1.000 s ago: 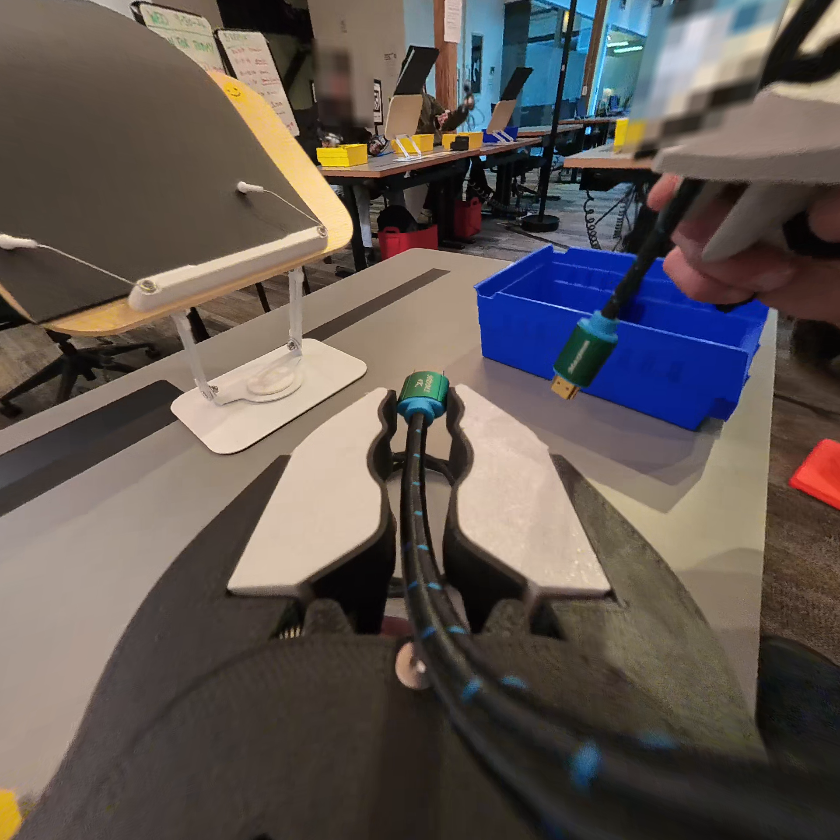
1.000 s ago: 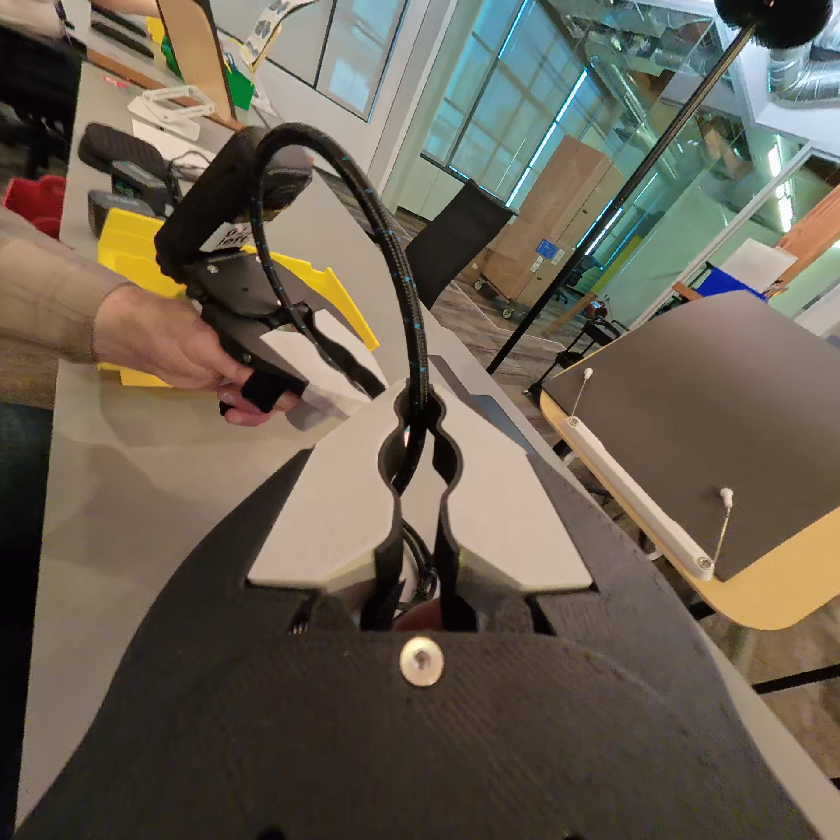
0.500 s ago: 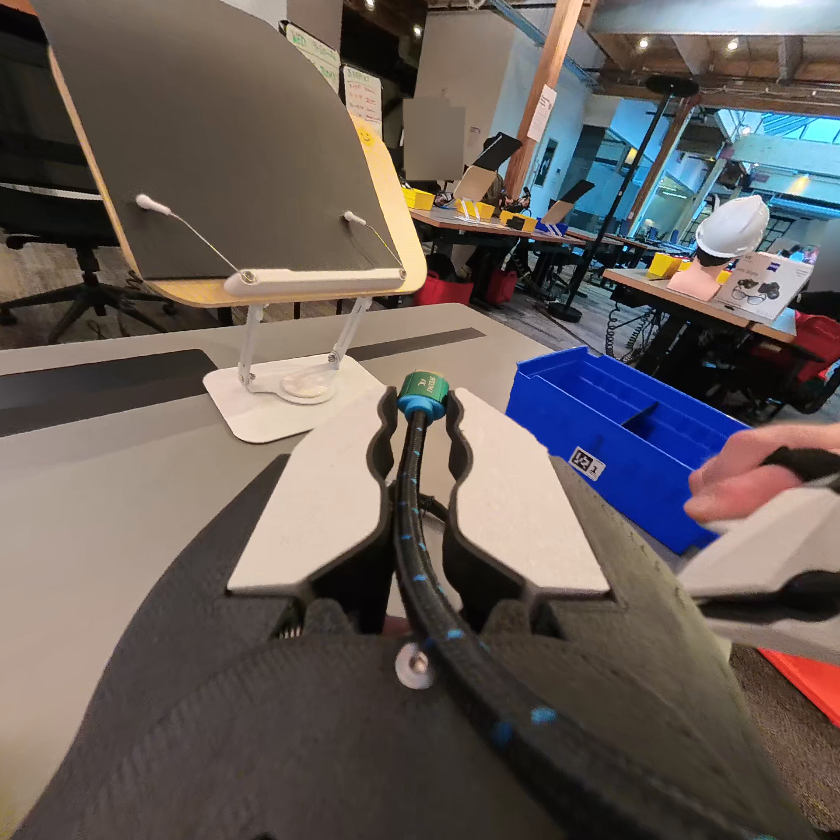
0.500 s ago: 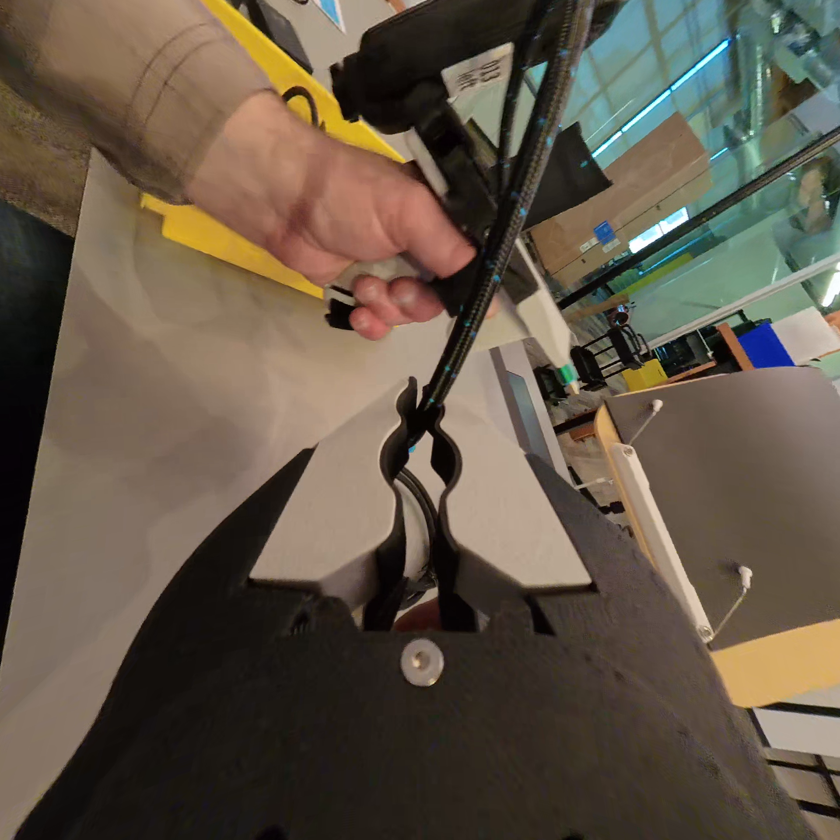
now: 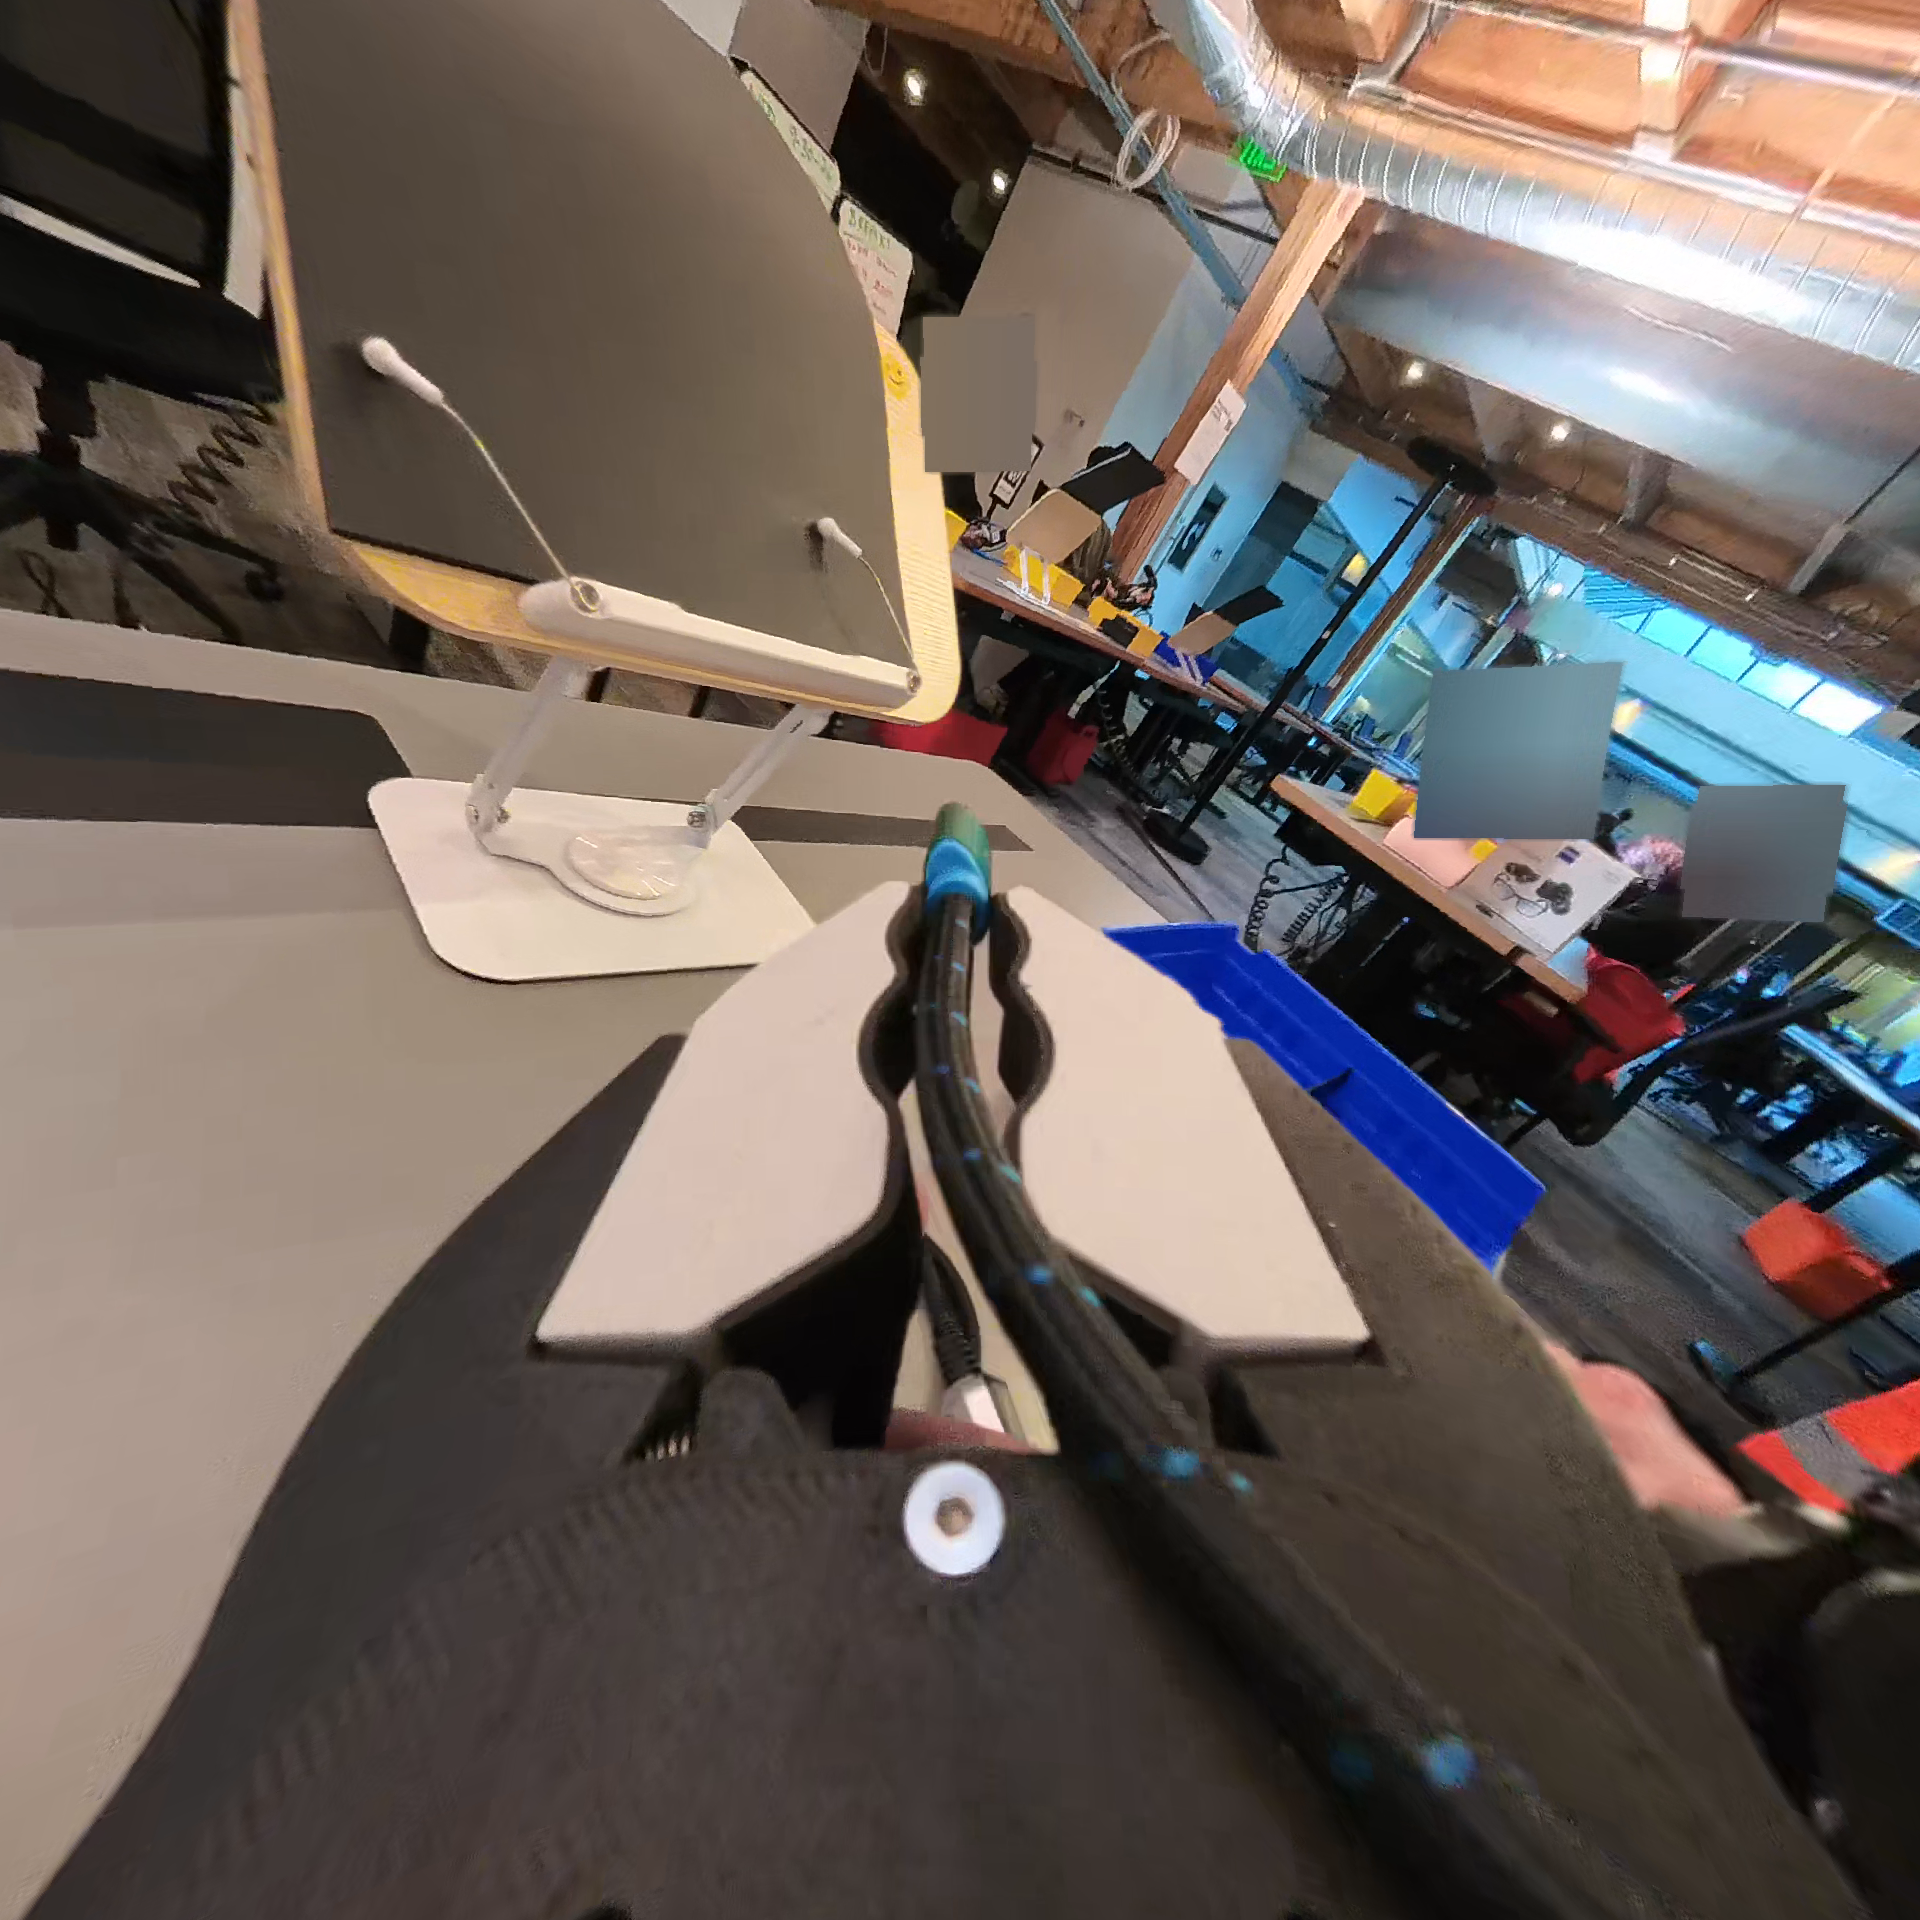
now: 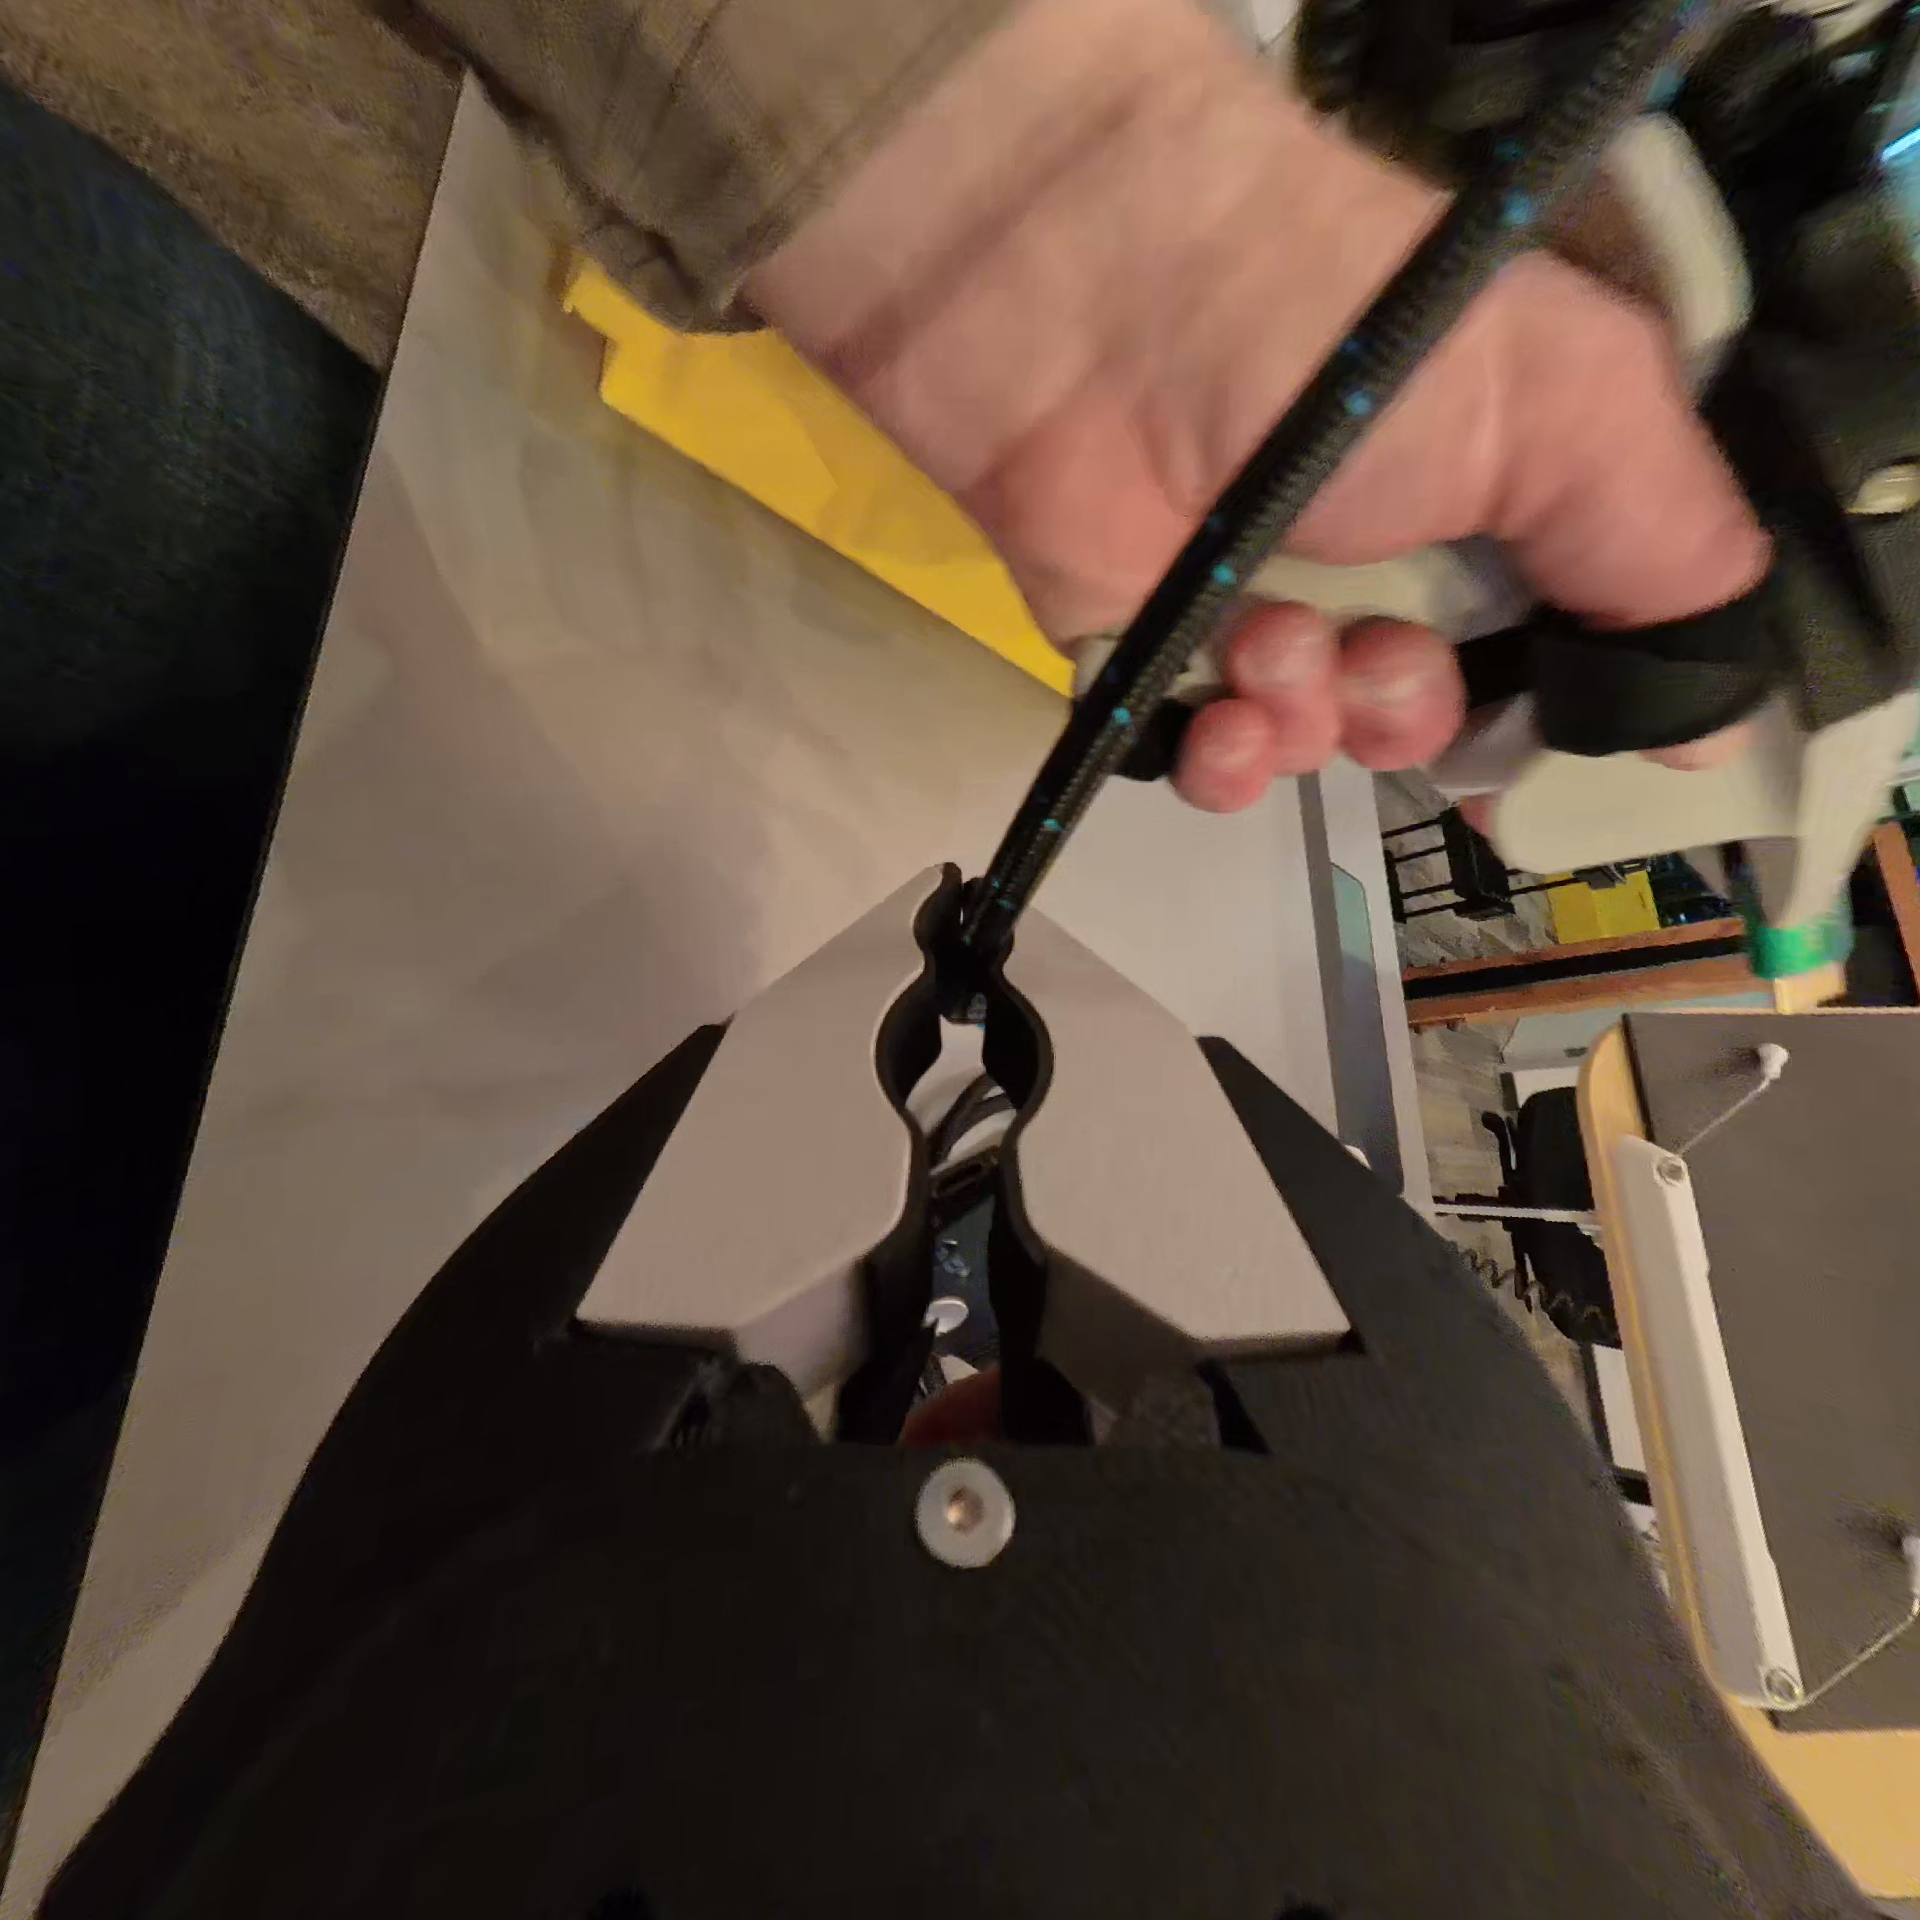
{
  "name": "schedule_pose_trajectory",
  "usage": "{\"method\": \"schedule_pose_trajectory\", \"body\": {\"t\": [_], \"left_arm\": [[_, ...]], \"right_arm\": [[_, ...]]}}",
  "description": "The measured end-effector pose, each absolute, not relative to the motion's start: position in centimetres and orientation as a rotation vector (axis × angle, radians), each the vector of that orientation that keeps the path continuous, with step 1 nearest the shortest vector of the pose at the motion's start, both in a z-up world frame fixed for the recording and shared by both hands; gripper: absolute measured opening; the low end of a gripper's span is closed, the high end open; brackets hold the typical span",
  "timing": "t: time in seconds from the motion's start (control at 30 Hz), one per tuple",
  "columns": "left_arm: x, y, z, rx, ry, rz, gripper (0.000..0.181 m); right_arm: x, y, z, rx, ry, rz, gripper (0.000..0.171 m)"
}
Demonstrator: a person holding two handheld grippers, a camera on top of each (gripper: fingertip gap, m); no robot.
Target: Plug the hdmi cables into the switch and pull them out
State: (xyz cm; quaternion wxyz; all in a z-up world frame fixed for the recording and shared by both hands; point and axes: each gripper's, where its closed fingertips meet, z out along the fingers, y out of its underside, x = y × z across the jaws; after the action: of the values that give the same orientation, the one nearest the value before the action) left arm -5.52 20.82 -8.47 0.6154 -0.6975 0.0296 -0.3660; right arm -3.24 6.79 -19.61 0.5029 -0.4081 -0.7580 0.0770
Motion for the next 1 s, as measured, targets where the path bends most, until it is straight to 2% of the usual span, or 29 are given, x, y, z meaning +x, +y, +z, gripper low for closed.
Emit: {"method": "schedule_pose_trajectory", "body": {"t": [0.67, 0.7, 0.83, 1.0], "left_arm": [[-4.4, 20.7, -8.8, -1.572, 0.334, -0.560, 0.010], [-4.4, 20.7, -8.8, -1.567, 0.353, -0.534, 0.010], [-4.4, 20.8, -8.8, -1.549, 0.427, -0.423, 0.010], [-4.7, 21.2, -9.1, -1.534, 0.475, -0.302, 0.010]], "right_arm": [[-2.7, 8.1, -20.6, -1.096, -1.767, 0.258, 0.000], [-2.7, 8.0, -20.4, -1.111, -1.761, 0.300, 0.002], [-1.8, 8.4, -19.5, -1.218, -1.728, 0.482, 0.044], [-0.1, 8.7, -18.1, -1.319, -1.720, 0.739, 0.048]]}}
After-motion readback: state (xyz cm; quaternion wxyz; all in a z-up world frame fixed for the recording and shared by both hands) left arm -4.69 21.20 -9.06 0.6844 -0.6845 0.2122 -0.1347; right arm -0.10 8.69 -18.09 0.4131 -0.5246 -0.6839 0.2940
